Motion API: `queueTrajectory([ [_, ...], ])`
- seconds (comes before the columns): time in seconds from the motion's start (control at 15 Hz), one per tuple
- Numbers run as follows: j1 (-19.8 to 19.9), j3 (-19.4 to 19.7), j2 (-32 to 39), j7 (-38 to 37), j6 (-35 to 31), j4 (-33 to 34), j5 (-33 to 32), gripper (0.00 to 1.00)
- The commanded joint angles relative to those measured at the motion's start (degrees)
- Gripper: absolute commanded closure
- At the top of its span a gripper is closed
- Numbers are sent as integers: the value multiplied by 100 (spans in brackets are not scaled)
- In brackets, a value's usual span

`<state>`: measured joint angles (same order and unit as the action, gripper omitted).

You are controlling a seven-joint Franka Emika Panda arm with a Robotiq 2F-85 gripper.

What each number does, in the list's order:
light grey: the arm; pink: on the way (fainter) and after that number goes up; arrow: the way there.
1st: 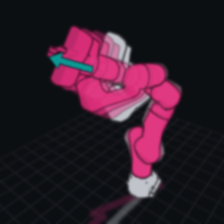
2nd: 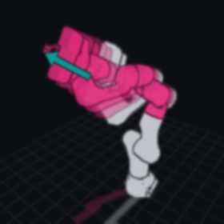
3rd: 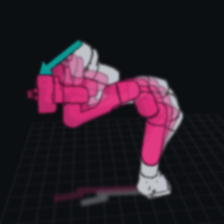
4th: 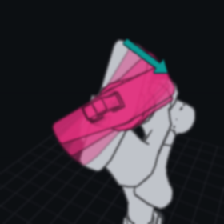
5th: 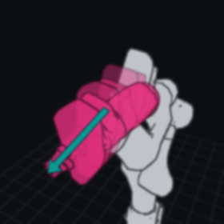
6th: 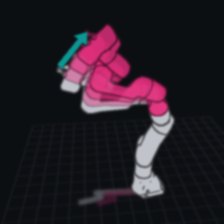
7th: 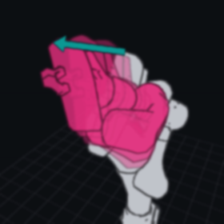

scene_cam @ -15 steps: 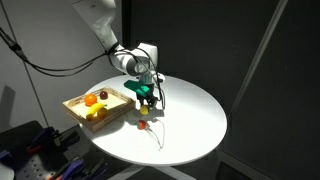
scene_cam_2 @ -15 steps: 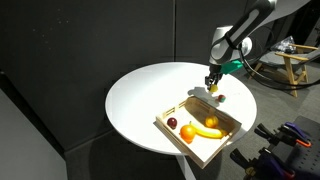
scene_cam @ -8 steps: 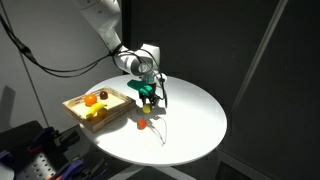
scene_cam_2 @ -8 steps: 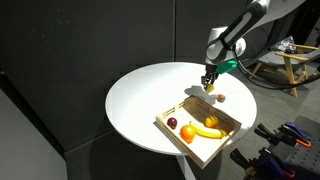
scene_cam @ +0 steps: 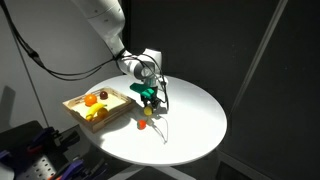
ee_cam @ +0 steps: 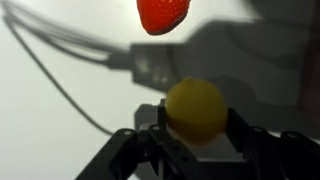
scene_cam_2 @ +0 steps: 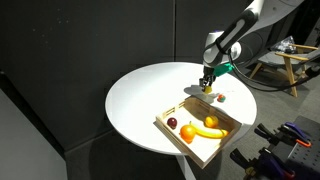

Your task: Pick up the yellow lemon toy from the tray and put it on the table, pick up the red strawberry toy from the table and put it in the tray

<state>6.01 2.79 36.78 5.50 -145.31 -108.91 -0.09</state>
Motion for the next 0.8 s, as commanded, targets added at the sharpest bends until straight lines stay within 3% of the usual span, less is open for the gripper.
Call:
queueTrajectory([
  [0.0, 68, -61, 132, -25, 169, 276, 82, 65],
  [0.07, 69, -63, 145, -28, 174, 293, 85, 29],
  [0.13, 71, -64, 154, -35, 177, 308, 91, 14],
  [0.27, 74, -64, 163, -34, 183, 325, 92, 2],
  [0.73, 30, -23, -96, -114, 319, 78, 72, 0],
])
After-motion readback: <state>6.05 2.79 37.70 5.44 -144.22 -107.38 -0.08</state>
